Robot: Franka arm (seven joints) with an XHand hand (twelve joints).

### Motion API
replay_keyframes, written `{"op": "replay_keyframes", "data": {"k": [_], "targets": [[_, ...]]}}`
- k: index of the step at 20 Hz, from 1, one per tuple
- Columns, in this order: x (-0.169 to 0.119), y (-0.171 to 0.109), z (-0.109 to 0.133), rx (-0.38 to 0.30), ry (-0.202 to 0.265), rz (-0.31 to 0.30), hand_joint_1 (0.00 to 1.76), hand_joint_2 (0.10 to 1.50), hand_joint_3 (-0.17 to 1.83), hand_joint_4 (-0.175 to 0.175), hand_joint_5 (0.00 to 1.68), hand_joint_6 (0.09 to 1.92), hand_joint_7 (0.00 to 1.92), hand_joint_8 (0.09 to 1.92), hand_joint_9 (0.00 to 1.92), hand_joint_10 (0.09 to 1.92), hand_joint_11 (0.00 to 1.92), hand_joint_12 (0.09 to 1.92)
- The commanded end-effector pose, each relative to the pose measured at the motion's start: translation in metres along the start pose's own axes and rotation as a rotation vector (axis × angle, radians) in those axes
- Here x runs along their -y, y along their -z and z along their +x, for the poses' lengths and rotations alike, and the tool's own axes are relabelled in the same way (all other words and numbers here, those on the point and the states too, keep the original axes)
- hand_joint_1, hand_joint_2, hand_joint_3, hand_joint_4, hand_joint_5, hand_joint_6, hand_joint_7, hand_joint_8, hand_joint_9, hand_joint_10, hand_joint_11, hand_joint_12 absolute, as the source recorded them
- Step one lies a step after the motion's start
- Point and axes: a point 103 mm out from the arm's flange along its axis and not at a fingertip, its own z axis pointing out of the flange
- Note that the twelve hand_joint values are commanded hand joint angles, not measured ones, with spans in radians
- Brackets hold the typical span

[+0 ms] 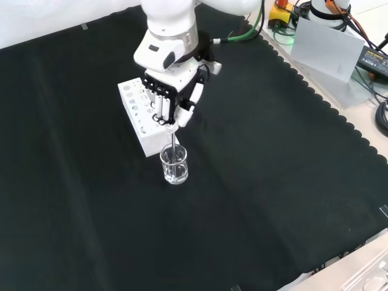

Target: Stir in the beaker to the left of the white test tube rack with the glass rod.

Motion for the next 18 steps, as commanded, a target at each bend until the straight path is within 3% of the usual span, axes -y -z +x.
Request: {"op": "replay_keyframes", "data": {"k": [1, 8, 12, 13, 15, 18], "targets": [[0.002, 0.003, -0.026, 0.007, -0.025, 0.024, 1.31, 1.07, -0.09, -0.175, 1.23, 0.3, 1.22, 0.92, 1.62, 0.79, 1.64, 0.63], [0.028, 0.009, -0.04, 0.026, -0.043, 0.03, 1.31, 1.07, -0.08, -0.175, 1.2, 0.35, 1.21, 0.93, 1.62, 0.8, 1.65, 0.62], [0.041, 0.007, -0.021, 0.02, -0.023, 0.02, 1.31, 1.07, -0.1, -0.175, 1.22, 0.32, 1.21, 0.93, 1.62, 0.8, 1.64, 0.62], [0.046, 0.008, -0.01, 0.026, 0.013, 0.043, 1.31, 1.08, -0.11, -0.175, 1.24, 0.29, 1.22, 0.92, 1.62, 0.79, 1.64, 0.62], [0.017, 0.004, 0.017, 0.018, 0.009, 0.034, 1.31, 1.08, -0.13, -0.175, 1.25, 0.26, 1.22, 0.91, 1.63, 0.78, 1.64, 0.62], [0.009, 0.001, 0.021, 0.019, 0.011, 0.06, 1.31, 1.08, -0.14, -0.175, 1.26, 0.25, 1.23, 0.91, 1.63, 0.77, 1.64, 0.61]]}}
